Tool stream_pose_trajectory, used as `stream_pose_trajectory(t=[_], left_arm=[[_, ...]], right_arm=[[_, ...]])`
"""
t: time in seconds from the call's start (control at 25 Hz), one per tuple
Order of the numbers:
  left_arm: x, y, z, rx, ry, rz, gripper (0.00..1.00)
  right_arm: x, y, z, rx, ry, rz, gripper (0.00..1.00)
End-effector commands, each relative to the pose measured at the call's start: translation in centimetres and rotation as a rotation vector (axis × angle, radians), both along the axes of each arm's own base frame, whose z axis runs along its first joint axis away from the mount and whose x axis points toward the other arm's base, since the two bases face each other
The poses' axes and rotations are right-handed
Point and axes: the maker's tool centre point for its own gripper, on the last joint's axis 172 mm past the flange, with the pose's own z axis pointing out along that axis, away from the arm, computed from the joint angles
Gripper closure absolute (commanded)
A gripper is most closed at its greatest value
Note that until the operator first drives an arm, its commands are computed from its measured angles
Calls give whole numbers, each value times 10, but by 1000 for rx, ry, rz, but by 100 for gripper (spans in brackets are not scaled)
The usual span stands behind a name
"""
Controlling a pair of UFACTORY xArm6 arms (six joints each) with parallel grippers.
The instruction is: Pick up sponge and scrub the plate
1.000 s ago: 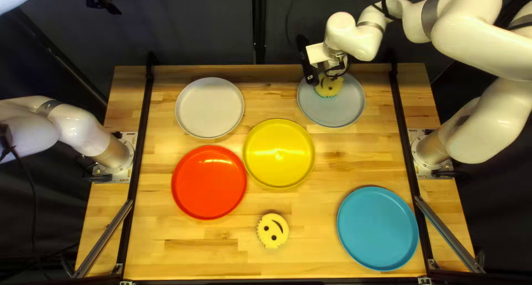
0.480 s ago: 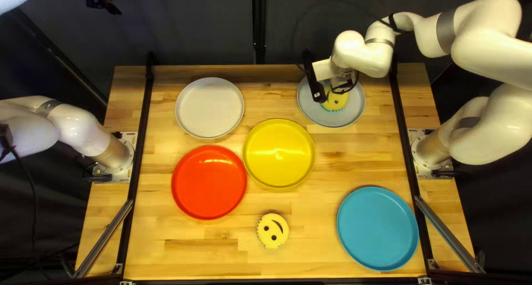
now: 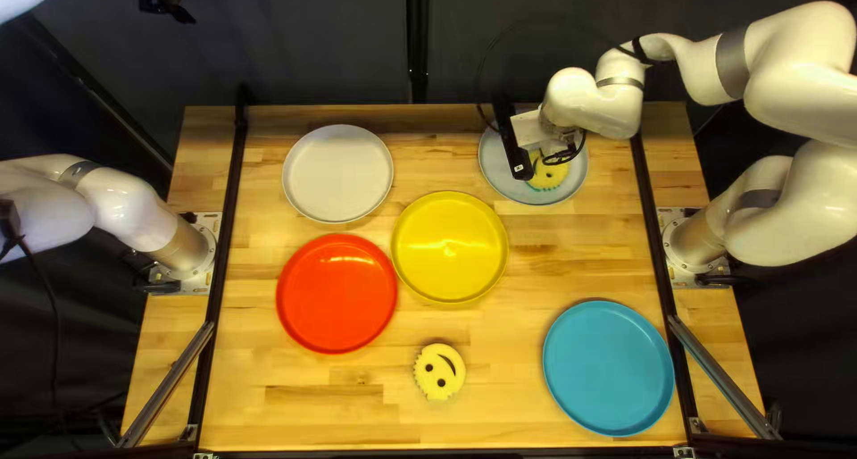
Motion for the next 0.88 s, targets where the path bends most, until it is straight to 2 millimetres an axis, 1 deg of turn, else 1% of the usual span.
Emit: stream_pose_trajectory(t=[0.04, 0.2, 0.32, 0.44, 0.76, 0.88], left_arm=[[0, 0, 0, 0, 0, 0, 0], [0, 0, 0, 0, 0, 0, 0], [0, 0, 0, 0, 0, 0, 0], [0, 0, 0, 0, 0, 0, 0], [0, 0, 0, 0, 0, 0, 0], [0, 0, 0, 0, 0, 0, 0]], right_arm=[[-3, -16, 1, 6, -9, -9, 100], [-10, -34, 4, 9, -13, -24, 100], [-14, -39, 3, 12, -15, -31, 100], [-14, -37, 3, 14, -16, -34, 100], [-21, -7, 2, 11, -14, -5, 100], [-24, 9, 3, 11, -13, 26, 100]])
